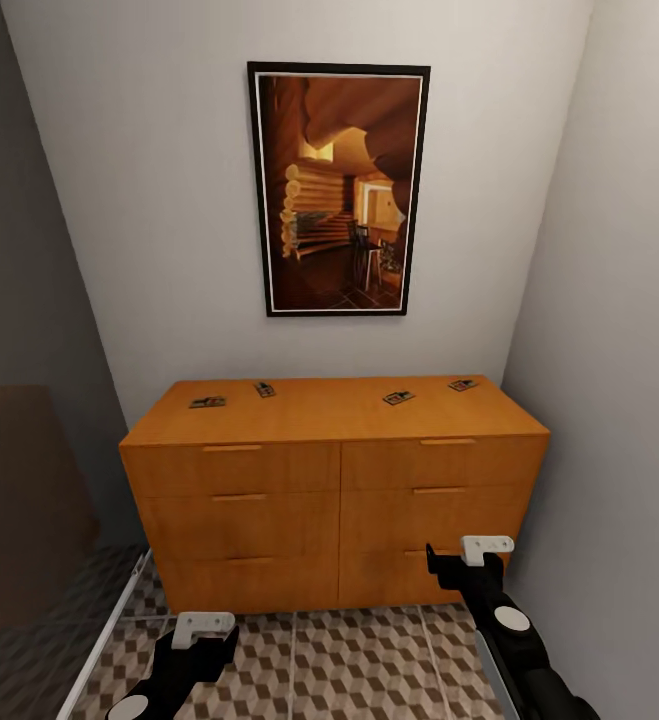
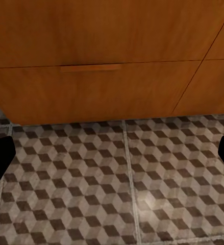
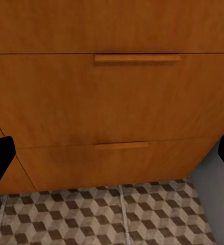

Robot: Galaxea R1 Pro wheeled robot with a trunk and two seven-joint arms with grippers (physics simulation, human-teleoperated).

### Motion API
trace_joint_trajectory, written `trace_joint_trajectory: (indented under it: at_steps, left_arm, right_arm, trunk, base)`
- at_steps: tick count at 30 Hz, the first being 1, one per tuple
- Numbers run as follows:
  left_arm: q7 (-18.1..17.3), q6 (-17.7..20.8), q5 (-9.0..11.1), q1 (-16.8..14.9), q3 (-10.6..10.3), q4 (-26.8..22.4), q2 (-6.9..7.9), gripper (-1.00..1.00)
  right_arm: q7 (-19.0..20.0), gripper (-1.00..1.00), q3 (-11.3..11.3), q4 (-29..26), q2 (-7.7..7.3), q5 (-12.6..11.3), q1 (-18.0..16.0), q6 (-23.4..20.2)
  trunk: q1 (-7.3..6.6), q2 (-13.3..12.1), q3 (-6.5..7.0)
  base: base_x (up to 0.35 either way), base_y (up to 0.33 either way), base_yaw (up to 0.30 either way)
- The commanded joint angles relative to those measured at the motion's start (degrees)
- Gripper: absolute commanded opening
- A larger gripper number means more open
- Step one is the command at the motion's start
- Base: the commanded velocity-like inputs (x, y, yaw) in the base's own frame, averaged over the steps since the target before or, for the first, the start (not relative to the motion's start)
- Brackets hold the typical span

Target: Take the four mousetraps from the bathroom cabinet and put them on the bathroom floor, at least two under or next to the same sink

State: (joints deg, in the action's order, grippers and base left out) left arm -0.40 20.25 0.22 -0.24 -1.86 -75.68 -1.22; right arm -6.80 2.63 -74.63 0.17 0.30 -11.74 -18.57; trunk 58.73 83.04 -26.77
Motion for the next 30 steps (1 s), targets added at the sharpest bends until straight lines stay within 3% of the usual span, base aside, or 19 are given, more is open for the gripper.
trace_joint_trajectory:
  at_steps: [1,30]
  left_arm:
    - [0.0,0.3,0.0,0.0,0.0,-0.1,-0.01,1.0]
    - [0.0,0.3,0.0,0.0,0.0,-0.1,-0.01,1.0]
  right_arm:
    - [-0.3,1.0,0.1,-0.1,-0.01,0.0,0.0,-0.3]
    - [-0.3,1.0,0.1,-0.1,0.0,0.0,0.0,-0.3]
  trunk:
    - [0.0,0.0,-0.06]
    - [0.0,0.0,-0.06]
  base:
    - [0.0,0.0,0.0]
    - [0.0,0.0,0.0]
